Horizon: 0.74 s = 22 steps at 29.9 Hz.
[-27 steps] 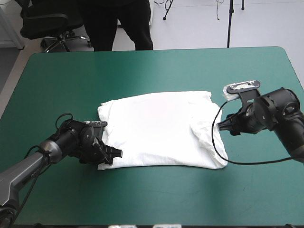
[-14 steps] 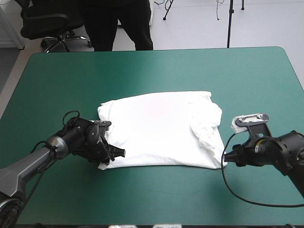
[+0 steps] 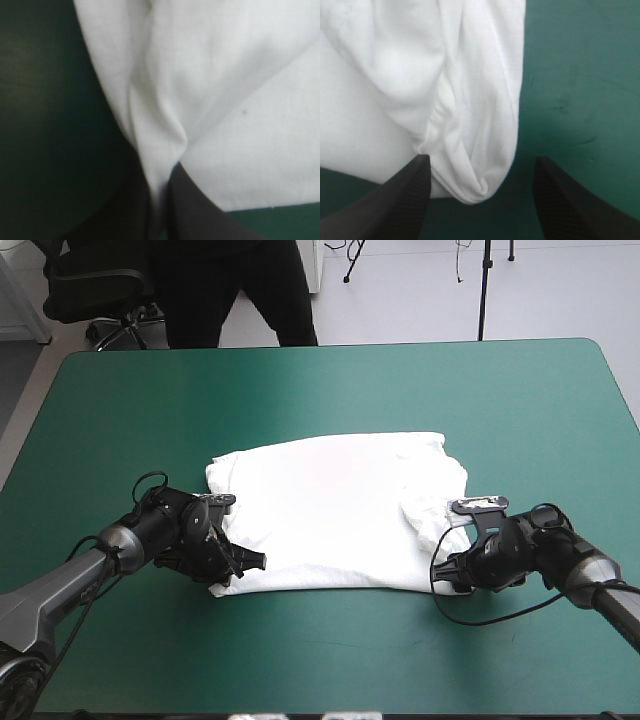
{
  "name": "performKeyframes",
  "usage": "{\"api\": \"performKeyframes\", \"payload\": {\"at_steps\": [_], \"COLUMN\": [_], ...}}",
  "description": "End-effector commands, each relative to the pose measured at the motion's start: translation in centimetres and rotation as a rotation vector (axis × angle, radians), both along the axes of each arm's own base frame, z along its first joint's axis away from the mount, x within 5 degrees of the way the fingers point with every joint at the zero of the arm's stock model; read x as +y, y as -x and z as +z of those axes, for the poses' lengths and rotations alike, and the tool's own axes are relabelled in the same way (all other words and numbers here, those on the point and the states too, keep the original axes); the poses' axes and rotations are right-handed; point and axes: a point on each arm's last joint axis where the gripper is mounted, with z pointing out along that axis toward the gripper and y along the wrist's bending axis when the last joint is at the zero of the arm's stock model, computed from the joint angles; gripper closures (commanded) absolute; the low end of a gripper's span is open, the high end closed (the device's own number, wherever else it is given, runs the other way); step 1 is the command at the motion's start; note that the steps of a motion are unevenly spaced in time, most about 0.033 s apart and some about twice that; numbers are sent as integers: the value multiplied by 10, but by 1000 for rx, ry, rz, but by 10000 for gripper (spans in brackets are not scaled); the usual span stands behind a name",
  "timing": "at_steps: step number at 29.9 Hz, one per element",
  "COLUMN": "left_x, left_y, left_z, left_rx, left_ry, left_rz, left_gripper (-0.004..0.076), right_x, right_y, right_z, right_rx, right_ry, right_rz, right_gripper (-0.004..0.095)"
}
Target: Fold the cloth
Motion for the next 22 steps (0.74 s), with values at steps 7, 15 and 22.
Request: {"api": "performKeyframes", "payload": {"at_steps": [7,15,22], "left_x": [-3,0,7], "left_y": [-1,1,16], "left_z": [-6,1,37], "left_rx": [-3,-26,-138], "left_ry": [2,-2,49], "left_rz": [5,-6,-7], "left_gripper": [683,689,720], "right_x": [7,14,16], "right_y": [-11,-7,-8], "right_z": [-13,-11,30], "right_rx": [57,94,28], "right_ry": [-21,-99,-141], "right_rz": [15,8,19], "right_gripper": [477,925,925]}}
